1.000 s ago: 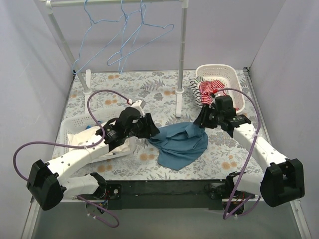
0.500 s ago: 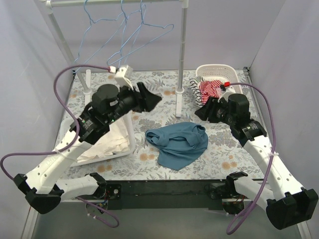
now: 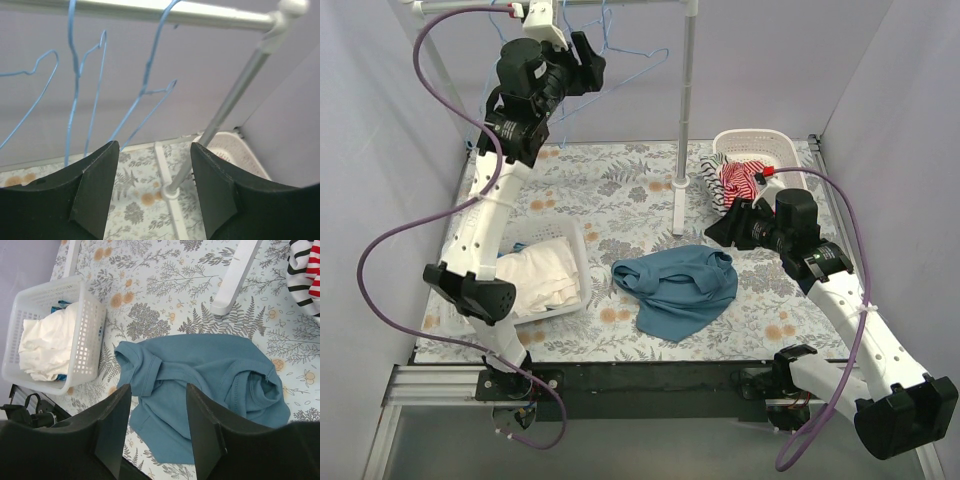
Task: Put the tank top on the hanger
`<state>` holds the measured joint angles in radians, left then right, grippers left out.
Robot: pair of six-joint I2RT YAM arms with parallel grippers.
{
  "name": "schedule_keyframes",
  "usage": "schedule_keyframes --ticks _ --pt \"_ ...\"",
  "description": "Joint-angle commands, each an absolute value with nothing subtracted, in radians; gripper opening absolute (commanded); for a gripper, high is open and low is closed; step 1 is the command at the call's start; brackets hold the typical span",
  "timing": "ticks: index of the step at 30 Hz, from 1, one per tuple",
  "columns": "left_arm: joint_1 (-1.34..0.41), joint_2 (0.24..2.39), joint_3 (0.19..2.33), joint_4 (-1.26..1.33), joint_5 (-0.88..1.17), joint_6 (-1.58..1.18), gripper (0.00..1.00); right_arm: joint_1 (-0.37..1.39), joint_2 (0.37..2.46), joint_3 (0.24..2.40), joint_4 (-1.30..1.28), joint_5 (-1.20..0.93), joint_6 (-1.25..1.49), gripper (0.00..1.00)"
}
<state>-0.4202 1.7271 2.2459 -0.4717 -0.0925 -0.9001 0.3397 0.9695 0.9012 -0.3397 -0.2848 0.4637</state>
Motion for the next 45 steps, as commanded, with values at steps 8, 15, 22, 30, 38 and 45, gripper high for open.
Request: schedule_keyframes --ticks 8,15,22,30,38,45 --pt "-0.252 1.833 2.324 -0.511 0.213 -0.781 0.55 0.345 0.962 0.910 -0.308 -0.328 0.414 0.55" --pt "-0.247 1.873 2.350 -0.540 0.233 -0.741 0.52 0.347 0.973 0.896 -0.302 -0.313 0.413 0.55" --pt "-0.245 1.898 2.330 -0.541 0.206 -0.707 0.49 0.345 0.983 0.896 -0.293 -0.314 0.408 0.55" --pt "-0.245 1.893 2.274 -0.546 0.219 -0.703 0.43 0.347 0.982 0.891 -0.293 -0.307 0.402 0.55" --pt "-0.252 1.858 2.227 -0.542 0.238 -0.721 0.26 0.347 0.974 0.879 -0.291 -0.301 0.403 0.55" --pt "-0.268 1.827 2.233 -0.529 0.241 -0.736 0.04 0.347 0.968 0.882 -0.290 -0.291 0.400 0.55"
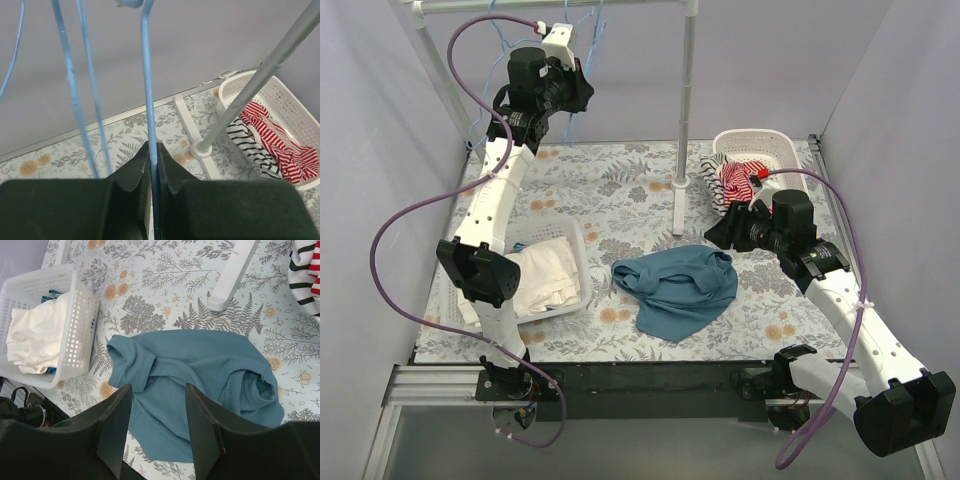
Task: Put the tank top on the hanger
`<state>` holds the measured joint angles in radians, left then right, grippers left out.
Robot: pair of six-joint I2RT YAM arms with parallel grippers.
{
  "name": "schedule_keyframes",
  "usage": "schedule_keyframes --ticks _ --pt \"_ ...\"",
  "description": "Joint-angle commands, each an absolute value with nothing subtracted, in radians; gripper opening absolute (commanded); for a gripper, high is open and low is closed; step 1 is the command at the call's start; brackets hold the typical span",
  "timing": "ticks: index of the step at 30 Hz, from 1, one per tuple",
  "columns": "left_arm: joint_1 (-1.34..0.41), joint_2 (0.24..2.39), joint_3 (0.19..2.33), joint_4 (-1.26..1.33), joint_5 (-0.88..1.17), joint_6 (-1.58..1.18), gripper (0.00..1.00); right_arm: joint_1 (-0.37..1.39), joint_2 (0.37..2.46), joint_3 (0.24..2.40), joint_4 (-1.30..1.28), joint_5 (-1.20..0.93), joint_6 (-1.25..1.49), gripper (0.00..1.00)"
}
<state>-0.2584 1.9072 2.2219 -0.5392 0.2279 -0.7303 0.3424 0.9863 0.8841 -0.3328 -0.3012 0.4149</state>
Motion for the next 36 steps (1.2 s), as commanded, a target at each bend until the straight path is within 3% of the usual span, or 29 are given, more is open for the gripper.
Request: schedule_keyframes --ticks 1,11,28,36 --pt "-0.268 1.825 2.238 -0.525 0.242 -0.741 0.01 0.347 0.968 0.882 -0.290 -0.290 0.400 0.54" --pt "-0.268 1.775 2.247 -0.517 0.310 -0.802 0.00 0.347 0.963 0.885 -0.291 -0.275 0.400 0.54" --pt "-0.270 1.580 1.964 -0.376 0.459 -0.930 0.00 0.347 0.917 0.905 -0.337 -0.187 0.374 0.58" --pt "-0.314 1.411 1.667 -0.351 0.569 -0.971 0.00 0.347 0.825 0.862 -0.408 -0.120 0.383 0.58"
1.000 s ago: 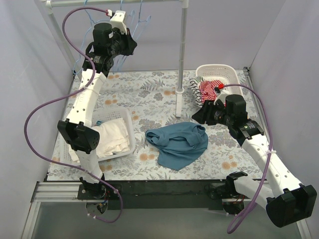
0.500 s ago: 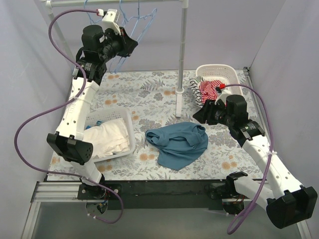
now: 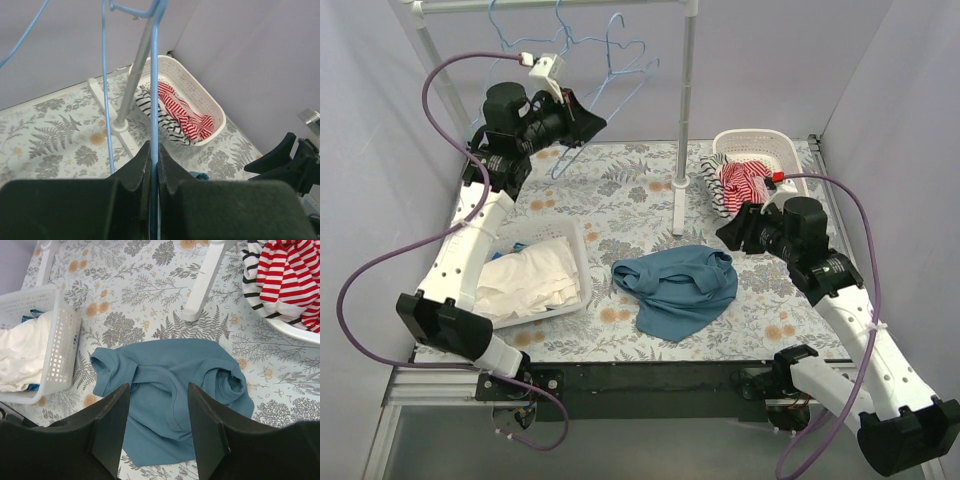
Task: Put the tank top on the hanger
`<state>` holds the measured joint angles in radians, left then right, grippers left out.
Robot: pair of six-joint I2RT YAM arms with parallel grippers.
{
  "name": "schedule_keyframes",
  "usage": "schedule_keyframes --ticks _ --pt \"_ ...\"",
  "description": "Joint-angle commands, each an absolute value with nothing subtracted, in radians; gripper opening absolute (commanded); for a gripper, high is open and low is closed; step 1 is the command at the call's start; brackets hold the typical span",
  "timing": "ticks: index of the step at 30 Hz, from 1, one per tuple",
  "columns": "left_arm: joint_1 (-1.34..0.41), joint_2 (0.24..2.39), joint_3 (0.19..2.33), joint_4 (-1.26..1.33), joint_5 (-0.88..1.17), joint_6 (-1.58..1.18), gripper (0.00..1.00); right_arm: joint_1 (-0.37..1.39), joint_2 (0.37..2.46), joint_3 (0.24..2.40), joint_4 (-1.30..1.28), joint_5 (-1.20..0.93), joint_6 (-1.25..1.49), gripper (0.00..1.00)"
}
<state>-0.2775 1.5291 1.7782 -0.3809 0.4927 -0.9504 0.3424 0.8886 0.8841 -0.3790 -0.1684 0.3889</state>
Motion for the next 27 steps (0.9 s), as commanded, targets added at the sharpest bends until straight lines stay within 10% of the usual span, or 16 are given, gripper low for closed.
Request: schedule_keyframes --ticks 1,16,27 --pt "-0.325 1.364 1.632 -0.350 0.568 -0.973 0.00 0.347 0.816 0.858 -0.420 -0.106 0.385 0.58" --pt "-0.537 0.876 1.048 -0.426 0.502 -1.072 0.00 0.736 0.713 0.634 -0.479 0.151 0.574 0.55" --pt "-0.540 0.723 1.003 -0.672 0.451 -1.074 0.00 0.936 0.994 0.684 -0.397 0.535 0.583 0.56"
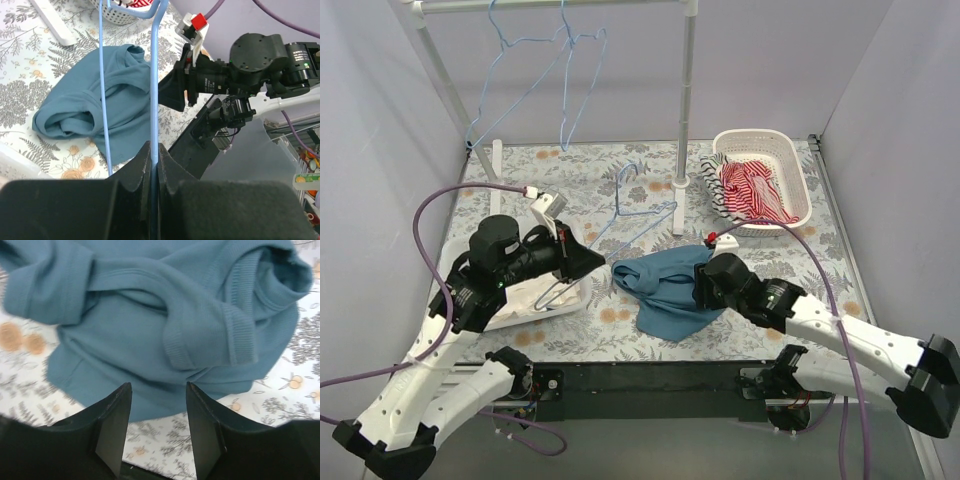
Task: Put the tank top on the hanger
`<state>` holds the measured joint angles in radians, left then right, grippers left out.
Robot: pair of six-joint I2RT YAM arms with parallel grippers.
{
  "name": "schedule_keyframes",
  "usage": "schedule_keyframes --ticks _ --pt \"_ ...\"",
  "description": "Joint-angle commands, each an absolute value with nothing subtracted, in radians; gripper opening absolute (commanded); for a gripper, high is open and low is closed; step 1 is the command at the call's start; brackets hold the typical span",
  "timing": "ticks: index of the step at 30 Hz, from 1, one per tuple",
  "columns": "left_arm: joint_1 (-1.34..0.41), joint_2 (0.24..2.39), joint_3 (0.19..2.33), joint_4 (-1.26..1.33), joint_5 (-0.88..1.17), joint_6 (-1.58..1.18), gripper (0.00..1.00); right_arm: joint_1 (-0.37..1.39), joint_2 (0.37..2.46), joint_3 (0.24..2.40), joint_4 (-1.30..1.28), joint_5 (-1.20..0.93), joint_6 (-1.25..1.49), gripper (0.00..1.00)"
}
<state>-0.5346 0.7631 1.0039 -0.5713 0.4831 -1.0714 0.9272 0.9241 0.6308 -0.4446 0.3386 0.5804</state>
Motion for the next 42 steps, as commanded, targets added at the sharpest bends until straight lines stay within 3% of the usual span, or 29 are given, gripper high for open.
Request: schedule_keyframes --ticks 1,11,13,14,17,23,42 --pt "-0.540 0.710 1.003 -0.681 0.449 -1.075 0.00 0.936 1.006 0.687 -0.396 0.548 0.577 0.56" --pt "-0.540 0.680 0.996 -0.768 0.477 -1.091 0.00 0.936 1.198 0.742 -0.322 0.594 0.508 0.52" --pt "-0.540 0.678 0.996 -0.782 0.492 -1.086 0.00 0.936 1.219 0.749 -0.321 0.615 0.499 0.45" --pt "-0.540 0.678 0.997 -0.799 0.497 -1.086 0.00 0.936 1.221 0.755 -0.325 0.627 0.499 0.33" --pt "-0.540 0.678 0.999 -0.822 0.531 -1.081 0.00 0.928 1.220 0.784 -0.359 0.670 0.494 0.17" --pt "-0.546 0.676 0.959 -0.818 0.615 -1.081 0.00 0.888 1.223 0.868 -0.419 0.652 0.457 0.04" --pt "-0.555 0.782 0.881 -0.551 0.686 -1.104 0.00 0.862 1.166 1.034 -0.529 0.508 0.414 0.01"
